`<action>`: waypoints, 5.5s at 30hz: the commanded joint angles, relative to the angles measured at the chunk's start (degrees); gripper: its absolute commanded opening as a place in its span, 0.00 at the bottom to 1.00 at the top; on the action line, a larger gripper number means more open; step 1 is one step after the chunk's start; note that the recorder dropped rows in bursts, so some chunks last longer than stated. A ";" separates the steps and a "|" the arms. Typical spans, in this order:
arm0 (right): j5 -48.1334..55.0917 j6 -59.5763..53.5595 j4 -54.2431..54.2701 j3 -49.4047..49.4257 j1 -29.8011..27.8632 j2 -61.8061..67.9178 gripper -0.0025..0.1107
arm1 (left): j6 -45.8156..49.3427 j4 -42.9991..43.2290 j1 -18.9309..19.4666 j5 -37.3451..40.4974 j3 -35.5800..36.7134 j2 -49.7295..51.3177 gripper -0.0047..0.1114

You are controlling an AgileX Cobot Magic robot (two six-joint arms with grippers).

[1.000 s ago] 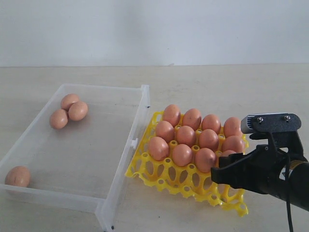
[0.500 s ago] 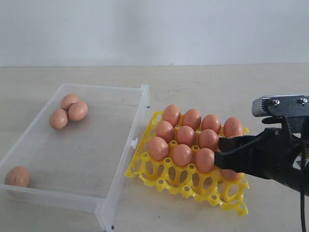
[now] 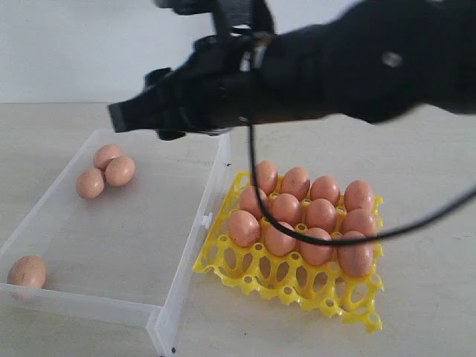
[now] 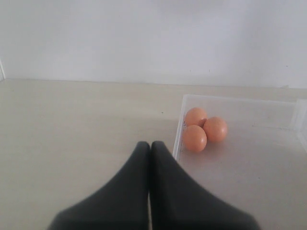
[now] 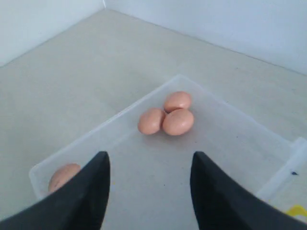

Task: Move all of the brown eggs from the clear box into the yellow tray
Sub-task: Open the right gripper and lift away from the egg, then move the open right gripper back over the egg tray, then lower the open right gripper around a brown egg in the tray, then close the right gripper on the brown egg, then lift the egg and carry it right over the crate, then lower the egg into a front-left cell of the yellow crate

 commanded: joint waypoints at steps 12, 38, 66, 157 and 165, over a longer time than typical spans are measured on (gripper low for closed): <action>27.61 23.79 0.15 -54.89 -0.70 42.12 0.56 | 0.03 -0.31 0.05 -0.01 -0.24 0.17 0.00; 24.80 42.87 1.75 -58.22 -4.68 53.24 0.66 | 0.03 -0.31 0.05 -0.01 -0.24 0.17 0.00; 22.39 39.85 3.19 -65.20 -4.68 60.20 0.62 | 0.03 -0.31 0.05 -0.01 -0.24 0.17 0.00; -30.75 7.05 -6.49 26.43 -7.13 6.45 0.02 | 0.03 -0.31 0.05 -0.01 -0.24 0.17 0.00; -30.23 6.66 -6.49 27.68 -2.62 6.45 0.02 | 0.03 -0.31 0.05 -0.01 -0.24 0.17 0.00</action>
